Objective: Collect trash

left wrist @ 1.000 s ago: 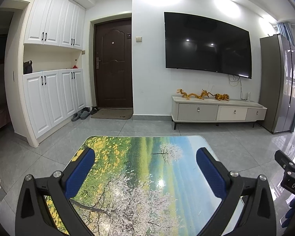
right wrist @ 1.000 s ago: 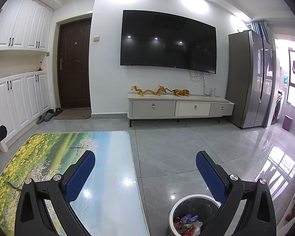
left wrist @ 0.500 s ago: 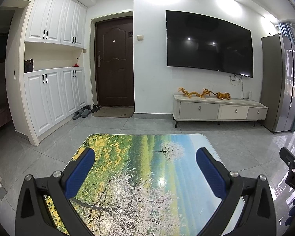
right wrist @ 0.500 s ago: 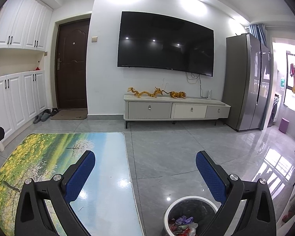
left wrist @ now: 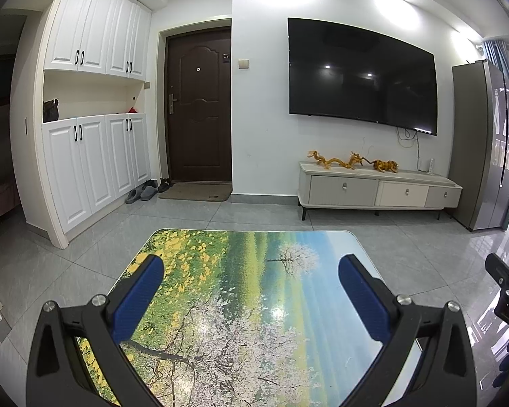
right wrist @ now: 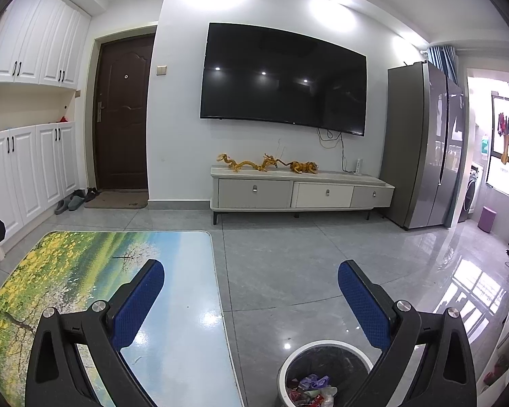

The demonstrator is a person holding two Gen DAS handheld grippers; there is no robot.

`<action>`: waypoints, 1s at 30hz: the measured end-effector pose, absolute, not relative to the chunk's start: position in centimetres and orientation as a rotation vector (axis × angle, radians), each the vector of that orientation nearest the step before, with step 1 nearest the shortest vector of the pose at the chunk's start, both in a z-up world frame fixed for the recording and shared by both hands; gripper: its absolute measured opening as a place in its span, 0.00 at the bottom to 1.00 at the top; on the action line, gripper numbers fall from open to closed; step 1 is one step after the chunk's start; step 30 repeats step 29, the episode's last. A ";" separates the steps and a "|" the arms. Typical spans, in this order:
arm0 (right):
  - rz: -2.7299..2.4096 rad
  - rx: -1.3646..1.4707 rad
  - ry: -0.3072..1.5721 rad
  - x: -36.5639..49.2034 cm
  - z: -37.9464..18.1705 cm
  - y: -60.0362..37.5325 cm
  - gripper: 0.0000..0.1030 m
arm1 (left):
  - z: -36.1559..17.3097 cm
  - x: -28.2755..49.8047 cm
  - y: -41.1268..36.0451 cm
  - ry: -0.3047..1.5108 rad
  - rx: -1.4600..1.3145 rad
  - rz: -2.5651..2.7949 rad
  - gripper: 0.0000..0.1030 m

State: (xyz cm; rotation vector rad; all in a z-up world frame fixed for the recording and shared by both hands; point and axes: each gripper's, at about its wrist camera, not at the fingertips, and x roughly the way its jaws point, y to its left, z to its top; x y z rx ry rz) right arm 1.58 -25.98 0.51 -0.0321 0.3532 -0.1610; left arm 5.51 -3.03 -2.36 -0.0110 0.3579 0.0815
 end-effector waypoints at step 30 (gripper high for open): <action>-0.159 -0.046 0.348 1.6 0.1 -25.2 1.00 | -2.6 5.0 -2.7 0.340 -0.001 0.084 1.00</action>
